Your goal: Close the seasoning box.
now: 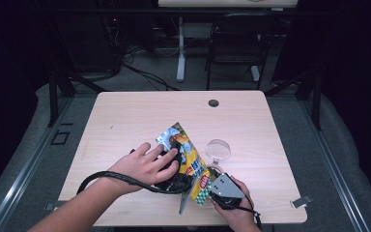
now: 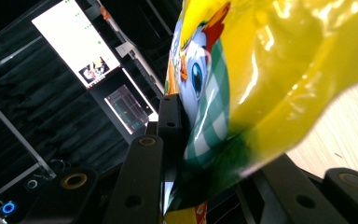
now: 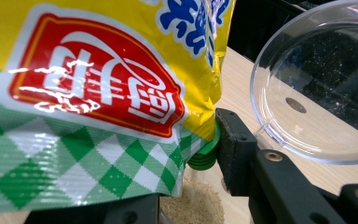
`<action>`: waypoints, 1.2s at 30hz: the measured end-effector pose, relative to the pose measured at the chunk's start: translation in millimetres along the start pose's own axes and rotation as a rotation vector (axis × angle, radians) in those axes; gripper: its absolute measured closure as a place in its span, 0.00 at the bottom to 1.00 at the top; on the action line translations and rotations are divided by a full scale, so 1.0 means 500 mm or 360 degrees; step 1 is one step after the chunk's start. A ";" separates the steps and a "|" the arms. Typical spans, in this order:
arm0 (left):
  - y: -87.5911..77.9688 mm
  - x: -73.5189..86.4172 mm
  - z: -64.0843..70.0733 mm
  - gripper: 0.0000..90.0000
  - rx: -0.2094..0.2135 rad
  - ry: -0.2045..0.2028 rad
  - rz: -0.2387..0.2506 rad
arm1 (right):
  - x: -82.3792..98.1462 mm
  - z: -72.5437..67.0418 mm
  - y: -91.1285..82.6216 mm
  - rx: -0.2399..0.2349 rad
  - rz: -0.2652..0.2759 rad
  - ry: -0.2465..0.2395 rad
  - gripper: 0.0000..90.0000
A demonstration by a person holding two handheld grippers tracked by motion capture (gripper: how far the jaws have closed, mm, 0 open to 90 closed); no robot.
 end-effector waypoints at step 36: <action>-0.009 -0.011 -0.008 0.87 -0.0050 0.0059 -0.0045 | 0.003 0.002 0.007 0.0005 -0.0014 0.0005 0.79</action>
Point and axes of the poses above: each handheld gripper's, and its own axes: y roughly forward along the jaws, x roughly out of its underside, z roughly to its right, the point moved 6 cm from there along y, roughly forward along the jaws, and after that the axes turned 3 degrees about y, right-handed, at the moved point
